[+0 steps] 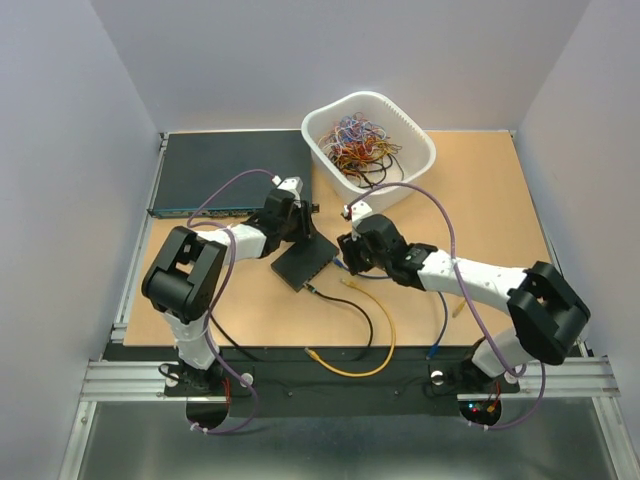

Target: Insert the plug into the switch port

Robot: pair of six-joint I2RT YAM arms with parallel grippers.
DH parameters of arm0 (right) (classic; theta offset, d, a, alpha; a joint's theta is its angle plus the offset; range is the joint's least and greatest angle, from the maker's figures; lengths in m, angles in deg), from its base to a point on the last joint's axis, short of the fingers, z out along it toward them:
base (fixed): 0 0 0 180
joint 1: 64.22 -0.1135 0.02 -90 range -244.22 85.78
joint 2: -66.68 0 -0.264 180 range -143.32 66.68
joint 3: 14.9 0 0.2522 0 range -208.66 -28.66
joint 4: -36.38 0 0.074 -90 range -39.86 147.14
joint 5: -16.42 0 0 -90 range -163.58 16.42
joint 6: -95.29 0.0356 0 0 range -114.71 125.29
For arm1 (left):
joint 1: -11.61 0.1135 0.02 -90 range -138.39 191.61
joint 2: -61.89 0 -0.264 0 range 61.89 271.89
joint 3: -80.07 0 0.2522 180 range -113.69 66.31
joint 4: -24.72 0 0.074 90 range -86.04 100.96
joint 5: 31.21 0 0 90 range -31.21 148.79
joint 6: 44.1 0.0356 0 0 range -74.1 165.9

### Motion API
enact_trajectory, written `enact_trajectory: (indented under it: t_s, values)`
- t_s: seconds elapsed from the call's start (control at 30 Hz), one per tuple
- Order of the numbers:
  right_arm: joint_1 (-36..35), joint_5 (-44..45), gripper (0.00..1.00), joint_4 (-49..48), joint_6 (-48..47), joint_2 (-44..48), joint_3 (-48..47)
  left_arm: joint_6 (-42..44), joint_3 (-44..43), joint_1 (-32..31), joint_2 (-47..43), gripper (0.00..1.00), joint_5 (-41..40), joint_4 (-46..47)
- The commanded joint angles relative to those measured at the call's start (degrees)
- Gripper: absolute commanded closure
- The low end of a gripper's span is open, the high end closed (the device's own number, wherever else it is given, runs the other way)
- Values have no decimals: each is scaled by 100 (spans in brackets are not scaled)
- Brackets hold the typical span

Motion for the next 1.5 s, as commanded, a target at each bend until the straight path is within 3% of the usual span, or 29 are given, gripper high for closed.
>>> enact_trajectory:
  t_s: [0.0,0.4,0.8,1.33,1.47]
  values:
    - [-28,-143,43,285,637,-380,197,108,24,65,-392,47,-230,-1028]
    - [-28,-467,43,435,673,-707,179,90,499,101,-1281,45,-749,-835]
    - [-283,-565,43,444,541,-118,355,125,639,127,-1264,45,-846,-677]
    - [-441,-424,43,584,594,-935,127,143,648,145,-1158,46,-750,-651]
    - [-467,-415,55,619,567,-1041,91,143,666,153,-1149,47,-723,-659]
